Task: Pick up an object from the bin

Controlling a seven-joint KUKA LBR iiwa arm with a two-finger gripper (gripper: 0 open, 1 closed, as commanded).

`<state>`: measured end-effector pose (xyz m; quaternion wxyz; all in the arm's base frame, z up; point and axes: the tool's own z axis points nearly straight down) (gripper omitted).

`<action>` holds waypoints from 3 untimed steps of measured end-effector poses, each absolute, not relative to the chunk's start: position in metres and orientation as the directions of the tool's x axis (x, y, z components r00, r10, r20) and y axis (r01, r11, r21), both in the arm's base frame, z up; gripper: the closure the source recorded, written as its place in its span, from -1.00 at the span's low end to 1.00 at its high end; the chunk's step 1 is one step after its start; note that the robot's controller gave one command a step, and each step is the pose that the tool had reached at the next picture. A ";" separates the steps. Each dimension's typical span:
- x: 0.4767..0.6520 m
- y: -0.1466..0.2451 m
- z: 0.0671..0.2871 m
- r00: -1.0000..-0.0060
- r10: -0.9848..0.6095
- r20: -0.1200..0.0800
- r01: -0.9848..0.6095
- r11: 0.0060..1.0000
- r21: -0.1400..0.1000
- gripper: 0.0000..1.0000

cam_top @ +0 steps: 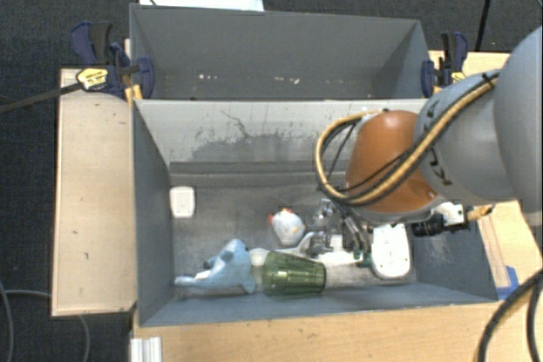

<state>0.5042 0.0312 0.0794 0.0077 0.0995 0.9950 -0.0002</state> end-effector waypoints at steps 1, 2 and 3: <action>0.500 0.032 0.096 -0.980 0.198 0.002 0.198 0.980 -0.001 1.00; 0.502 0.032 0.117 -0.980 0.198 -0.001 0.198 0.980 0.000 1.00; 0.502 0.032 0.133 -0.980 0.198 -0.002 0.198 0.980 0.001 1.00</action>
Offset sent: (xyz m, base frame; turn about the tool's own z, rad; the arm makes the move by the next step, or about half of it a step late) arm 0.0002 0.0001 0.0436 0.0000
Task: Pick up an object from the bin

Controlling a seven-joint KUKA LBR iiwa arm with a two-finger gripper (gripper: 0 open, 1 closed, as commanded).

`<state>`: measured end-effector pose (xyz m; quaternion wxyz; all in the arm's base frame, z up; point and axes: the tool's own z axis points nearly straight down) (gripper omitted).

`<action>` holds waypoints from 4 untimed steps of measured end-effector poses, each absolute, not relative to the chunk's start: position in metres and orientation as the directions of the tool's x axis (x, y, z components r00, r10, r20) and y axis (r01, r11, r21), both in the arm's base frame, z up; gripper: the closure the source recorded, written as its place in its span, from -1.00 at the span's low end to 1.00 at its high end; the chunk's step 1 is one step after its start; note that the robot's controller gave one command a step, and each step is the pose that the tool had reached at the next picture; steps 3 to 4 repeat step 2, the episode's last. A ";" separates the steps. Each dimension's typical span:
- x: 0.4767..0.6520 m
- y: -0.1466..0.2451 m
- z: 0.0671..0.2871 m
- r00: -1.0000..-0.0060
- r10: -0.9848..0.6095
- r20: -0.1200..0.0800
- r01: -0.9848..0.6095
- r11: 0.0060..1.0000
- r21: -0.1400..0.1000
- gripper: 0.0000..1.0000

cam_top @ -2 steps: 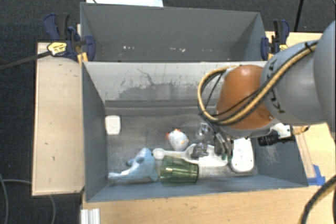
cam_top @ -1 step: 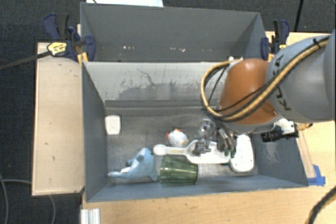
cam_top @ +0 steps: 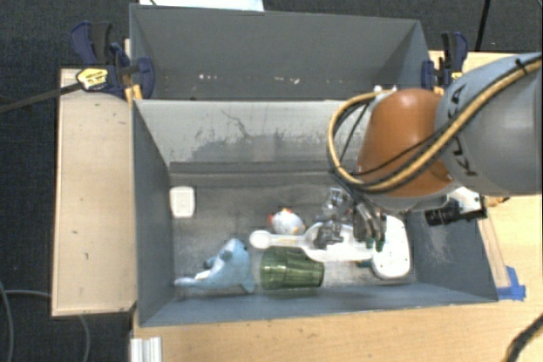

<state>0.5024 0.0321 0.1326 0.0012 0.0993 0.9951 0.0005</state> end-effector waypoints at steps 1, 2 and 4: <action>0.502 0.032 0.145 -0.980 0.197 -0.001 0.197 0.980 0.001 1.00; 0.502 0.032 0.159 -0.980 0.197 0.001 0.197 0.980 0.000 1.00; 0.502 0.032 0.159 -0.980 0.197 0.001 0.197 0.980 0.000 1.00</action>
Offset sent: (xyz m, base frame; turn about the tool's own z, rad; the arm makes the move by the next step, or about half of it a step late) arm -0.0001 0.0001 0.0659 0.0000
